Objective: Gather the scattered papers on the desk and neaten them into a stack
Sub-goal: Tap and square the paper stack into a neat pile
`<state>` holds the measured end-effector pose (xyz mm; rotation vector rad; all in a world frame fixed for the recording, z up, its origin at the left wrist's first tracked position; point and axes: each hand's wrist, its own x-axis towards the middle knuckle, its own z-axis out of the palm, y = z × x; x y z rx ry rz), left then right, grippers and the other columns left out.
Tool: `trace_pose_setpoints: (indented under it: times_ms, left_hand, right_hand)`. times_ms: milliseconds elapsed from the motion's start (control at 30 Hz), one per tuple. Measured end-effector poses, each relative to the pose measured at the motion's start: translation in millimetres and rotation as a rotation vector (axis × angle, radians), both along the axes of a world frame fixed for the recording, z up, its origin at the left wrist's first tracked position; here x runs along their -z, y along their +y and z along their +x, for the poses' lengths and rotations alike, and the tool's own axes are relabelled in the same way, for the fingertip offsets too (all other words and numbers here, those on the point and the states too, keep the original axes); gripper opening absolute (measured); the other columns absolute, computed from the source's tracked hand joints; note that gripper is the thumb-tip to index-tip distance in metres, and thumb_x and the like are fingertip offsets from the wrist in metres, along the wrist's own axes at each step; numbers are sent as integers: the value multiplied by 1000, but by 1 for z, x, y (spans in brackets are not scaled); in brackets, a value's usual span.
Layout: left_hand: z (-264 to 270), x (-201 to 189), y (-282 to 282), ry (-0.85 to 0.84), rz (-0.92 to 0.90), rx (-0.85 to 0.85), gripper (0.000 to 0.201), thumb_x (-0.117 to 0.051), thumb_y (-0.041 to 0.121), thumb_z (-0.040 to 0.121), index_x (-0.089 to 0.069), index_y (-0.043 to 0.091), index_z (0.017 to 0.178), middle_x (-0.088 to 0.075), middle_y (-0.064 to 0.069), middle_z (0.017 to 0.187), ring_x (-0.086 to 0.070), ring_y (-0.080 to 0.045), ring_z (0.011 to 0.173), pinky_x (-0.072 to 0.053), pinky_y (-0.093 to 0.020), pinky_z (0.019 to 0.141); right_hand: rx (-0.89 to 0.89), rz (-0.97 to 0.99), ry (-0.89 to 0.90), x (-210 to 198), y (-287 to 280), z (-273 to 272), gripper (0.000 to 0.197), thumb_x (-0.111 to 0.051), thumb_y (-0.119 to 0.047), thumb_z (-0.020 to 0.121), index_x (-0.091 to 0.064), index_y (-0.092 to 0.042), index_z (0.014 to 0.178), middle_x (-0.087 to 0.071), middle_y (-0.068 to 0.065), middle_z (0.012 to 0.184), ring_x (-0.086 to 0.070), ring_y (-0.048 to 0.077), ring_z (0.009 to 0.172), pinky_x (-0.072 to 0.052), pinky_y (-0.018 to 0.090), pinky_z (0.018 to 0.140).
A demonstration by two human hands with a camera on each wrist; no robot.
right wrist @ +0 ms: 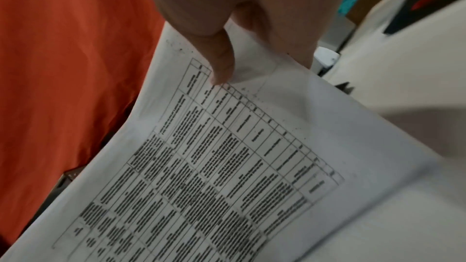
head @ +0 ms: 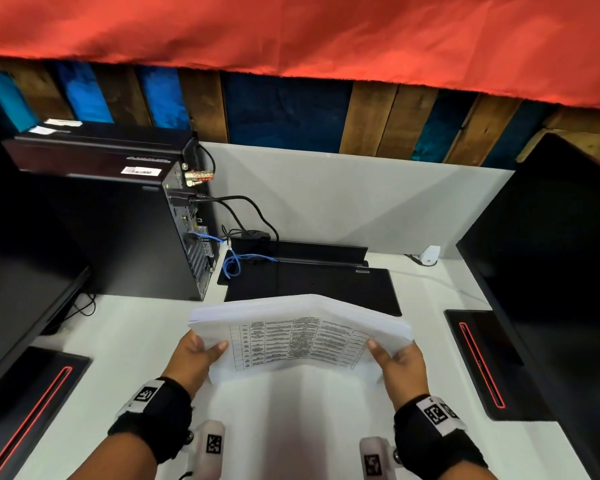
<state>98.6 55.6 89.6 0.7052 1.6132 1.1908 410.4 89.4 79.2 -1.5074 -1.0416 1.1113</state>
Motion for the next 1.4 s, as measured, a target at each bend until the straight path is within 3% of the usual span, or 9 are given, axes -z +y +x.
trace_pose_setpoints:
  times_ms: [100, 233, 367, 567, 733, 867, 1033, 1167, 1400]
  left_hand:
    - [-2, -7, 3, 24, -32, -17, 43, -59, -12, 84, -32, 14, 63, -53, -4, 59, -55, -18, 58, -47, -24, 53]
    - [3, -13, 4, 55, -65, 21, 44, -60, -13, 83, -31, 13, 62, -46, 7, 39, -47, 2, 32, -39, -10, 37]
    - [-6, -4, 11, 64, -82, 2, 49, -62, -9, 83, -26, 15, 61, -42, -8, 59, -51, -20, 61, -43, -24, 53]
    - [-2, 1, 8, 116, -121, 2, 46, -62, -2, 87, -26, 16, 64, -34, -5, 64, -40, -18, 66, -35, -31, 61]
    - [14, -18, 10, 169, 52, -47, 27, -58, -4, 89, -45, 2, 66, -48, -16, 63, -45, -16, 60, -42, -22, 56]
    - [30, -25, 1, 199, 139, -85, 18, -54, -9, 89, -42, -21, 85, -47, -47, 97, -49, -12, 63, -43, -5, 57]
    - [32, -8, -10, 103, 40, -36, 27, -54, -5, 90, -54, 5, 115, -66, -20, 109, -63, -35, 106, -46, -56, 97]
    - [34, -10, -6, 113, 80, -71, 14, -53, -5, 91, -56, -6, 105, -66, -10, 88, -61, -28, 89, -48, -43, 87]
    - [21, 1, -8, 76, 53, -31, 24, -55, -10, 88, -57, 0, 111, -69, -13, 100, -64, -30, 98, -50, -43, 93]
  right_hand:
    - [-34, 23, 47, -10, 1, 8, 27, -66, 4, 83, -66, -14, 103, -76, -1, 96, -72, 13, 91, -54, 32, 84]
    - [-74, -46, 38, -5, 1, 13, 28, -68, 10, 79, -68, -15, 90, -76, -14, 73, -71, 2, 73, -57, 16, 71]
    - [-47, -17, 46, -7, 2, 14, 24, -70, 7, 79, -71, -15, 89, -76, -9, 77, -72, 3, 74, -54, 19, 72]
    - [10, -15, 59, -6, 0, 9, 26, -72, 10, 76, -69, -13, 87, -75, -9, 73, -69, 18, 81, -55, 15, 66]
    - [65, 106, 59, -27, -5, 0, 21, -69, 2, 81, -68, -13, 96, -72, -5, 87, -70, -1, 76, -55, 13, 67]
    - [85, 116, 70, -26, -13, -4, 24, -69, 3, 81, -69, -15, 97, -72, -5, 91, -70, -6, 76, -57, 14, 72]
    - [94, -30, 50, -4, -18, -5, 25, -72, 4, 78, -69, -9, 99, -73, -3, 86, -70, 24, 92, -57, 17, 67]
    - [116, 5, 107, -14, -18, -8, 24, -71, 4, 79, -69, -10, 98, -72, -1, 88, -69, 18, 87, -58, 18, 67]
    - [85, 111, 8, -35, -10, 2, 40, -84, 5, 61, -67, -19, 88, -71, 6, 93, -67, 23, 88, -56, 36, 83]
